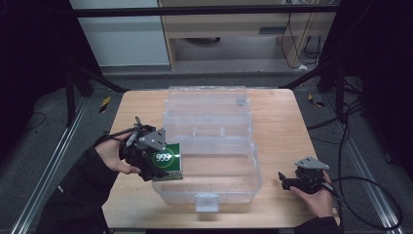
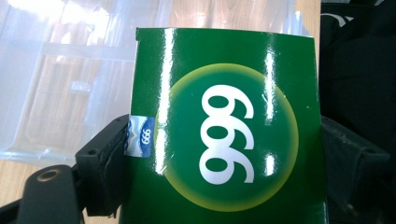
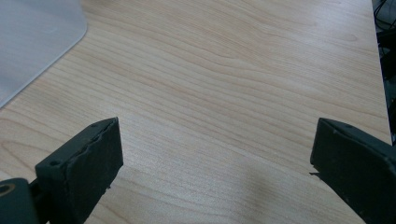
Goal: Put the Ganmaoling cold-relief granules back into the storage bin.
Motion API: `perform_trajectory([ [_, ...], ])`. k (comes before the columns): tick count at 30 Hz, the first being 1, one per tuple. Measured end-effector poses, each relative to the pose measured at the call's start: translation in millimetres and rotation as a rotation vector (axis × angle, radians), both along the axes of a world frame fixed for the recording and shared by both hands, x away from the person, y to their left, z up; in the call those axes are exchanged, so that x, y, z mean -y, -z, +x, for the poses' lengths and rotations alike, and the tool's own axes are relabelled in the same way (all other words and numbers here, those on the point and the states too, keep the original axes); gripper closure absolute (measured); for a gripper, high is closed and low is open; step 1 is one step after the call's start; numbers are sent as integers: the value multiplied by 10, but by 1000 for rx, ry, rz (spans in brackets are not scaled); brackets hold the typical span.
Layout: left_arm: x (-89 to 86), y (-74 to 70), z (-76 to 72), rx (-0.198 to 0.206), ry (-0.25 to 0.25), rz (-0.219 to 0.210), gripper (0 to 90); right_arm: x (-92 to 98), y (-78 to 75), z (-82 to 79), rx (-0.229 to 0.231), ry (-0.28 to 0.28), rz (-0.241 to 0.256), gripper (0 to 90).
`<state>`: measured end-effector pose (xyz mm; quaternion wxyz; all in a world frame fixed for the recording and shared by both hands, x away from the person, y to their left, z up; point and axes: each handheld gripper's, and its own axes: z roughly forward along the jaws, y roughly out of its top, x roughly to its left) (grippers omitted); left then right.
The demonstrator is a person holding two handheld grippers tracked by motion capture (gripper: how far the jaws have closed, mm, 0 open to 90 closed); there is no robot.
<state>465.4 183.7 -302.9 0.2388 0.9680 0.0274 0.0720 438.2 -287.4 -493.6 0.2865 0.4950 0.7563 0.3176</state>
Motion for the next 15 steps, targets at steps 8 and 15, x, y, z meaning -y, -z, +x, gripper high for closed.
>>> perform_trajectory([
  [8,59,96,40,0,18,-6,148,-2,4,0,-4,-3,-3,27],
  [15,88,248,66,-17,31,1,149,-7,9,0,-3,-5,-3,28],
])
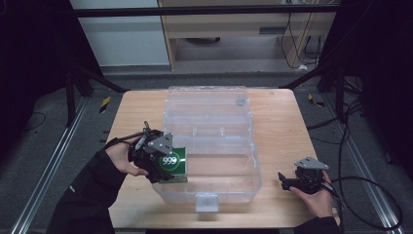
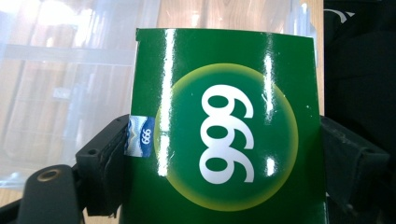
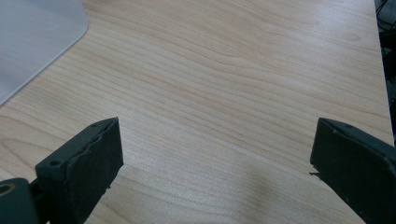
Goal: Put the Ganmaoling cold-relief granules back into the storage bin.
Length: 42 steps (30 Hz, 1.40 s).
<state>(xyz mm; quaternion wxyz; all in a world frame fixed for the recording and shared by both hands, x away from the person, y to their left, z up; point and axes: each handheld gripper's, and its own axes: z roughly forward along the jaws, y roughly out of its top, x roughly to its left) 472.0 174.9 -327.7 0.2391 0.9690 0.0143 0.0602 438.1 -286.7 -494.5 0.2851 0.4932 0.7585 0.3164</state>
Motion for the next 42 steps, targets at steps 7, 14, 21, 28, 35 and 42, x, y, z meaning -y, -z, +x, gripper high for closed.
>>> perform_trajectory([
  [7,3,122,14,-10,2,9,149,0,5,3,-2,-5,-8,28],
  [14,2,226,25,-28,1,8,149,-2,7,3,-4,-7,-9,28],
  [21,-14,331,39,-37,2,12,149,-7,16,5,-10,-9,-11,28],
  [28,-29,449,53,-48,-3,10,149,-11,22,7,-11,-11,-13,28],
  [35,-46,552,64,-57,-6,0,148,-14,26,6,-15,-12,-14,28],
  [42,-37,642,75,-60,-8,14,144,-13,27,6,-19,-12,-16,26],
])
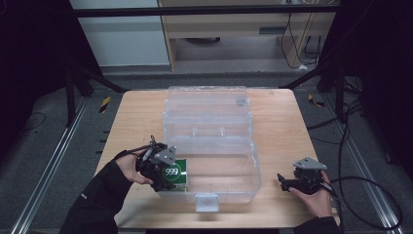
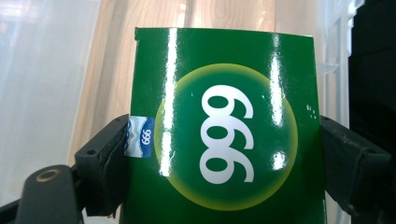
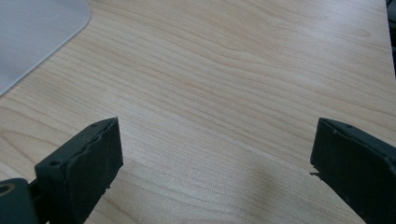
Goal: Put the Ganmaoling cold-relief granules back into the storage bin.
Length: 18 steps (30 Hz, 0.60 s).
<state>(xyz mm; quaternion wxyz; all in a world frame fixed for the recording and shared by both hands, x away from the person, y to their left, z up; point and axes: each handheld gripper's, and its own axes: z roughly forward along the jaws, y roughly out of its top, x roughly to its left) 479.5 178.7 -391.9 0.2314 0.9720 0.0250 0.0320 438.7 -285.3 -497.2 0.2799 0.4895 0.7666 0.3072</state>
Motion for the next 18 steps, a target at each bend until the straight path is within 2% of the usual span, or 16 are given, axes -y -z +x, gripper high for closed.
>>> perform_trajectory([
  [13,28,123,13,-13,-18,22,133,-2,10,0,-1,-3,1,25],
  [18,12,124,17,-2,-23,23,129,4,5,-1,-2,-1,0,24],
])
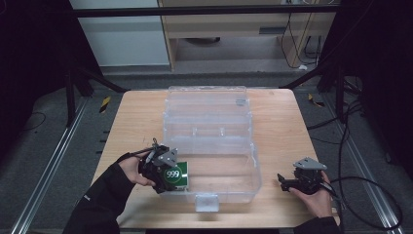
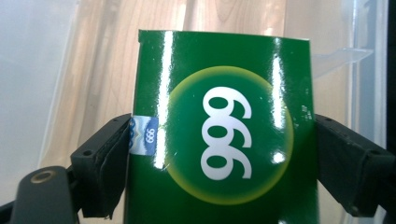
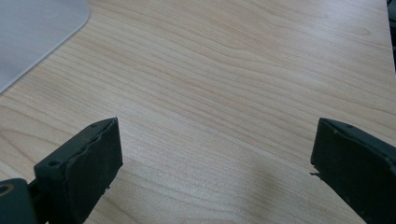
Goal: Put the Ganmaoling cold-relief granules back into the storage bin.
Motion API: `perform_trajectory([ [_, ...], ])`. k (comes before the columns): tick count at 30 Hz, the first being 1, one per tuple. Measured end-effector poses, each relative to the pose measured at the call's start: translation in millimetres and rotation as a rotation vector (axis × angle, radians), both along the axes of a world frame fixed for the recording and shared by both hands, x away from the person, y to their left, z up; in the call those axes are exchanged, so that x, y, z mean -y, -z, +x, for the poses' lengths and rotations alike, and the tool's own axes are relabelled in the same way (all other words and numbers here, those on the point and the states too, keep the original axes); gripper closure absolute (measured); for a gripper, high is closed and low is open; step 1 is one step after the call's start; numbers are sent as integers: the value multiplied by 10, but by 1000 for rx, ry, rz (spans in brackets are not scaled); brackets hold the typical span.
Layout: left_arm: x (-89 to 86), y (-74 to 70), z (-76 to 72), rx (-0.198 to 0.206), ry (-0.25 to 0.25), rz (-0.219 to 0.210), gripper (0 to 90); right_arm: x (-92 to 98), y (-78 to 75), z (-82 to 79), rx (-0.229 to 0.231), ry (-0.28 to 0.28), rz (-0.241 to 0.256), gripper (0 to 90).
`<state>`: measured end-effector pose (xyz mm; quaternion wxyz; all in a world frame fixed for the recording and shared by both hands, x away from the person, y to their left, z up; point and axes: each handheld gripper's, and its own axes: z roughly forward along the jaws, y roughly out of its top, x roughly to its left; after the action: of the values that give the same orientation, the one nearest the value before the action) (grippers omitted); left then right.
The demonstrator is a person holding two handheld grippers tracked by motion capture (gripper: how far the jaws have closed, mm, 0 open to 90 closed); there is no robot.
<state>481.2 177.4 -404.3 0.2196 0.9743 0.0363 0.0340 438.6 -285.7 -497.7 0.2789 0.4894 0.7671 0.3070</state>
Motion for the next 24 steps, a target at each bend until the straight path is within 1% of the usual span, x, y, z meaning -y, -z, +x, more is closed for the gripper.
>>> perform_trajectory([
  [1,-9,-8,0,0,-5,-11,128,0,0,0,0,0,0,24],
  [3,-38,-64,4,8,-13,-50,125,0,0,0,1,0,-3,24],
  [5,-67,-128,-1,24,-23,-77,132,0,-1,-1,1,0,1,24],
  [6,-82,-164,-8,29,-28,-82,137,1,-2,-1,2,1,1,24],
  [7,-97,-191,-16,32,-36,-99,141,2,-2,-1,3,3,3,24],
  [8,-113,-227,-22,36,-45,-102,146,4,-3,-1,3,3,6,24],
  [10,-153,-291,-37,47,-68,-124,162,9,-9,-4,5,7,10,24],
  [12,-217,-361,-54,60,-103,-158,188,14,-16,-9,5,13,13,25],
  [14,-280,-402,-67,64,-137,-182,221,25,-22,-10,13,17,17,26],
  [16,-363,-433,-86,72,-196,-195,237,34,-28,-14,14,22,22,27],
  [17,-415,-439,-96,78,-224,-209,237,41,-32,-17,17,22,24,28],
  [18,-472,-436,-106,79,-261,-236,238,47,-37,-21,16,26,24,28],
  [20,-605,-420,-123,92,-350,-280,246,57,-39,-24,15,36,34,31],
  [23,-835,-353,-158,121,-487,-335,258,69,-36,-23,14,37,30,34],
  [24,-916,-319,-169,119,-530,-352,260,67,-37,-25,12,39,30,36],
])
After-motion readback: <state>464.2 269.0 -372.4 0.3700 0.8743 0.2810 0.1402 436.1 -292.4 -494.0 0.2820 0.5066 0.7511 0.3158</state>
